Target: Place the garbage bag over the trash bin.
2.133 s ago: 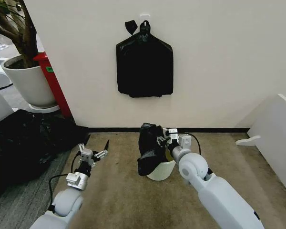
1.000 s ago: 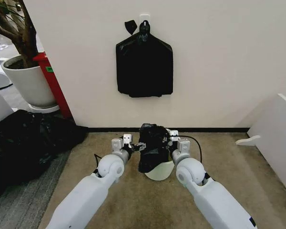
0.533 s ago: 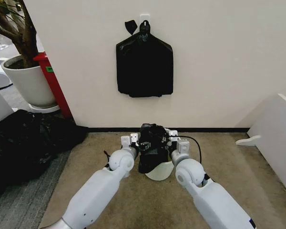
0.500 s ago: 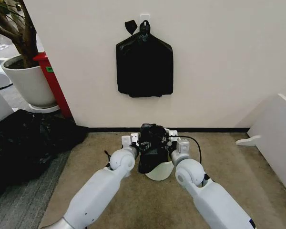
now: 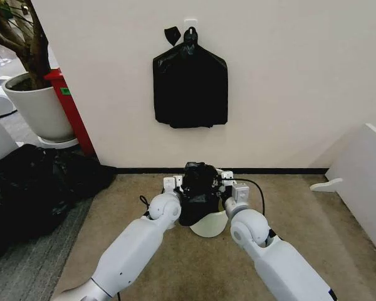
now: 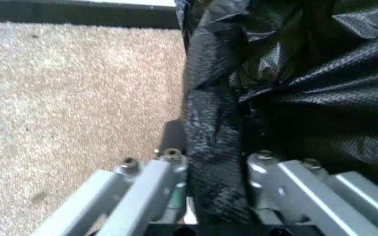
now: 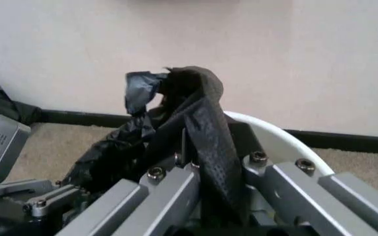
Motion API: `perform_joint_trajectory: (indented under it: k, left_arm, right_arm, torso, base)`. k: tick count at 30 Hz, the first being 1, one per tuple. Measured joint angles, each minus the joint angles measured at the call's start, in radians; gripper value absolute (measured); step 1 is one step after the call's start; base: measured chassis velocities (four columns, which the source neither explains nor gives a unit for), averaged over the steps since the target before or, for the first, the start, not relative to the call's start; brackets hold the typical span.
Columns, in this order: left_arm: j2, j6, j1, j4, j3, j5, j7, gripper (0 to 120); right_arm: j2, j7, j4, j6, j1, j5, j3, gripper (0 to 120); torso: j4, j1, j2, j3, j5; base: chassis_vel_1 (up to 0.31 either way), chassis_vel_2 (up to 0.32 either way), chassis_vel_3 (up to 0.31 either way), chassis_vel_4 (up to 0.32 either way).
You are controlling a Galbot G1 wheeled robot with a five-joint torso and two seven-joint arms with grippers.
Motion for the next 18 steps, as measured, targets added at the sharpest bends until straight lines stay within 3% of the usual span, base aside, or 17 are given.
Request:
perform_joint_trajectory:
  k: [3, 8, 18]
  left_arm:
    - [0.017, 0.02, -0.002, -0.02, -0.01, -0.025, 0.022, 3]
    - [0.048, 0.002, -0.001, -0.05, -0.02, -0.019, 0.072, 2]
    - [0.133, -0.17, 0.031, -0.109, -0.052, 0.087, 0.27, 2]
  right_arm:
    - [-0.008, 0.009, 0.011, -0.001, -0.009, -0.004, -0.002, 0]
    - [-0.019, 0.011, 0.025, -0.002, -0.018, -0.003, -0.002, 13]
    - [-0.034, -0.001, 0.071, 0.002, -0.025, 0.066, -0.007, 52]
  torso:
    - [-0.0002, 0.0, 0.0, 0.0, -0.0003]
    - [-0.0003, 0.0, 0.0, 0.0, 0.0]
    - [0.0001, 0.0, 0.0, 0.0, 0.0]
  base:
    - [0.0, 0.0, 0.0, 0.0]
    - [0.0, 0.0, 0.0, 0.0]
    - [0.0, 0.0, 0.0, 0.0]
